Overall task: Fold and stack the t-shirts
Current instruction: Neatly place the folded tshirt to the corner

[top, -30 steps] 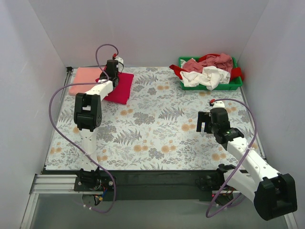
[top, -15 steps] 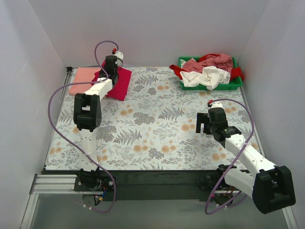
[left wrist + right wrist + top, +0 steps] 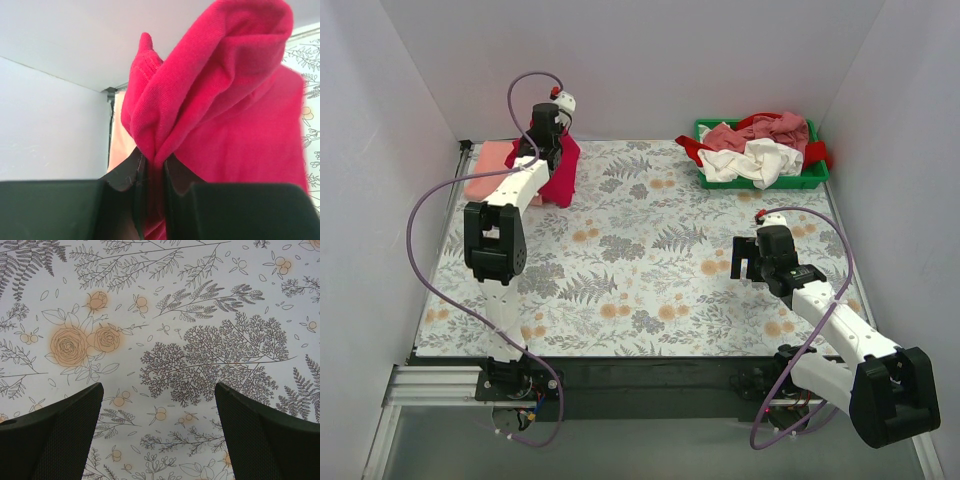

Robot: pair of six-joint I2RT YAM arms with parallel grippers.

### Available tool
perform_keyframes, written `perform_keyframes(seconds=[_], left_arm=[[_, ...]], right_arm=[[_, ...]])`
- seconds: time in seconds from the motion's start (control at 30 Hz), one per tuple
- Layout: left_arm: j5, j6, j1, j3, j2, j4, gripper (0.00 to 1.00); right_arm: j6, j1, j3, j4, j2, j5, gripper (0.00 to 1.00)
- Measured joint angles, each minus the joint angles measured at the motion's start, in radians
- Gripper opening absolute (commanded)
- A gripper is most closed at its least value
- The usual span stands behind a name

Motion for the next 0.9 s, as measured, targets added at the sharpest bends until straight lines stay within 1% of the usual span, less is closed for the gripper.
perform_keyframes(seconds=[0.2, 0.9], left_arm=[[0.005, 0.021, 0.001, -0.001, -0.026, 0.003, 0.0], [0.014, 0.06, 0.038, 0.011, -0.026, 0.018, 0.0]], right_arm=[[-0.002, 0.0, 0.0, 0.0, 0.0, 0.0, 0.98], [-0.002, 0.0, 0.001, 0.001, 0.009, 0.0, 0.98]])
